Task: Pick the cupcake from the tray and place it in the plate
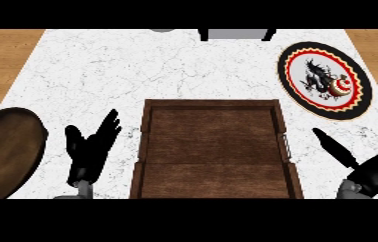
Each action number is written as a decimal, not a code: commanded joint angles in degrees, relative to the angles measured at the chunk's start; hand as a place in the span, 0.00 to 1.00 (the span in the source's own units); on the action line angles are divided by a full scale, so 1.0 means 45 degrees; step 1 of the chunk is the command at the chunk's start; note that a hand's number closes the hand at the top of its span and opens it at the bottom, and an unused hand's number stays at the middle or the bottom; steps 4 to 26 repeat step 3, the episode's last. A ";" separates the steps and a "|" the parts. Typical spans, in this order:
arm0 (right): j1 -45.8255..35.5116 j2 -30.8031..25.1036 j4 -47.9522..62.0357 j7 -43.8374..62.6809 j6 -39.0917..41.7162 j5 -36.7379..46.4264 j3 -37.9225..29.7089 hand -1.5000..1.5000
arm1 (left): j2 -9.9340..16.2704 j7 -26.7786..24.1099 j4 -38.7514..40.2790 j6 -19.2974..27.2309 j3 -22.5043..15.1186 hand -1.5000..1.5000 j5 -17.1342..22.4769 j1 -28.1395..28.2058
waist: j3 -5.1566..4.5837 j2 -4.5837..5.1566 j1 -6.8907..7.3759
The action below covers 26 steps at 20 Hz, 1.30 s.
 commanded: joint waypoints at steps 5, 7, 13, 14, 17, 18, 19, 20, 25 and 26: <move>0.1594 0.0255 -0.1798 0.1329 -0.1043 0.0452 0.1962 0.00 | -0.0223 0.0249 -0.1105 0.0084 -0.0412 0.50 -0.0161 0.1076 | 0.0005 0.0007 0.0051; 0.1594 0.0255 -0.1798 0.1329 -0.1043 0.0452 0.1962 0.00 | -0.0223 0.0249 -0.1105 0.0084 -0.0412 0.50 -0.0161 0.1076 | 0.0005 0.0007 0.0051; 0.1594 0.0255 -0.1798 0.1329 -0.1043 0.0452 0.1962 0.00 | -0.0223 0.0249 -0.1105 0.0084 -0.0412 0.50 -0.0161 0.1076 | 0.0005 0.0007 0.0051; 0.1594 0.0255 -0.1798 0.1329 -0.1043 0.0452 0.1962 0.00 | -0.0223 0.0249 -0.1105 0.0084 -0.0412 0.50 -0.0161 0.1076 | 0.0005 0.0007 0.0051; 0.1594 0.0255 -0.1798 0.1329 -0.1043 0.0452 0.1962 0.00 | -0.0223 0.0249 -0.1105 0.0084 -0.0412 0.50 -0.0161 0.1076 | 0.0005 0.0007 0.0051; 0.1594 0.0255 -0.1798 0.1329 -0.1043 0.0452 0.1962 0.00 | -0.0223 0.0249 -0.1105 0.0084 -0.0412 0.50 -0.0161 0.1076 | 0.0005 0.0007 0.0051; 0.1594 0.0255 -0.1798 0.1329 -0.1043 0.0452 0.1962 0.00 | -0.0223 0.0249 -0.1105 0.0084 -0.0412 0.50 -0.0161 0.1076 | 0.0005 0.0007 0.0051; 0.1594 0.0255 -0.1798 0.1329 -0.1043 0.0452 0.1962 0.00 | -0.0223 0.0249 -0.1105 0.0084 -0.0412 0.50 -0.0161 0.1076 | 0.0005 0.0007 0.0051; 0.1594 0.0255 -0.1798 0.1329 -0.1043 0.0452 0.1962 0.00 | -0.0223 0.0249 -0.1105 0.0084 -0.0412 0.50 -0.0161 0.1076 | 0.0005 0.0007 0.0051; 0.1594 0.0255 -0.1798 0.1329 -0.1043 0.0452 0.1962 0.00 | -0.0223 0.0249 -0.1105 0.0084 -0.0412 0.50 -0.0161 0.1076 | 0.0005 0.0007 0.0051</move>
